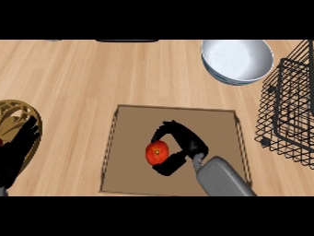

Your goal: Pick the tomato from the tray and place it in the tiered basket

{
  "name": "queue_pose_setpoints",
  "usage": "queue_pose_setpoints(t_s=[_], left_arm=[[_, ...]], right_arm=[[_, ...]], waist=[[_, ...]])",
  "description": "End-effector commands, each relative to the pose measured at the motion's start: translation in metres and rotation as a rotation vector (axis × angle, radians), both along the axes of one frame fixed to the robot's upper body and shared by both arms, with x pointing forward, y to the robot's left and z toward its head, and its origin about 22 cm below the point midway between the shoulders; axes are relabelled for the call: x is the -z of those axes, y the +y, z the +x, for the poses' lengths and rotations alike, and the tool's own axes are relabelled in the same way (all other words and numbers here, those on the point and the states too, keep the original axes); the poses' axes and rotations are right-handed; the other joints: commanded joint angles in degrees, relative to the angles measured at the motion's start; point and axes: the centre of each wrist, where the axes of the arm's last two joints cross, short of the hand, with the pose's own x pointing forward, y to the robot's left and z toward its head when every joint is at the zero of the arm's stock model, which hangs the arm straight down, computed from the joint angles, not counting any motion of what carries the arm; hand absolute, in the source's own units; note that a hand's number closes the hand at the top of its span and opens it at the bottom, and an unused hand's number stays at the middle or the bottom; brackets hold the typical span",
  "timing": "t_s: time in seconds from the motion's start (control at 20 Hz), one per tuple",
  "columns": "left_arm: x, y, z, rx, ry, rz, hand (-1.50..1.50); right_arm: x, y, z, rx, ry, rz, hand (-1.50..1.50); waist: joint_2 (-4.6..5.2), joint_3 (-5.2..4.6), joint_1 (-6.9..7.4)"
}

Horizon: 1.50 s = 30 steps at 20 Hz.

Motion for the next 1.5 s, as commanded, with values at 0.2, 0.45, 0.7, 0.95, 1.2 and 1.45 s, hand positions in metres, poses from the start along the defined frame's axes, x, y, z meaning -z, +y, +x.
queue_pose_setpoints(t_s=[0.2, 0.45, 0.7, 0.95, 1.2, 1.45], left_arm=[[0.001, 0.002, -0.007, -0.006, 0.006, 0.011, 0.00], [0.002, 0.004, -0.007, -0.019, 0.038, 0.012, 0.00], [0.000, 0.005, -0.009, -0.028, 0.040, 0.005, 0.00], [0.002, 0.002, -0.010, -0.069, 0.052, 0.003, 0.00], [-0.001, 0.007, -0.012, -0.059, 0.025, 0.014, 0.00], [-0.005, 0.009, -0.009, -0.049, 0.011, -0.004, 0.00]], right_arm=[[-0.011, 0.029, -0.014, 0.207, -0.122, -0.153, 1.50], [-0.025, 0.056, -0.006, 0.422, -0.273, -0.507, 1.50], [-0.061, 0.082, -0.010, 0.607, -0.393, -0.648, 1.50], [-0.106, 0.090, -0.013, 0.712, -0.577, -0.700, 1.50], [-0.158, 0.088, -0.012, 0.837, -0.700, -0.686, 1.50], [-0.204, 0.071, -0.020, 0.957, -0.763, -0.595, 1.50]], waist=[[0.47, 0.43, 0.07], [-0.70, 0.04, -0.37], [-0.61, 0.25, -0.50], [-1.40, 0.28, -3.49], [-1.00, 0.34, -2.94], [-0.30, 0.44, -1.98]])
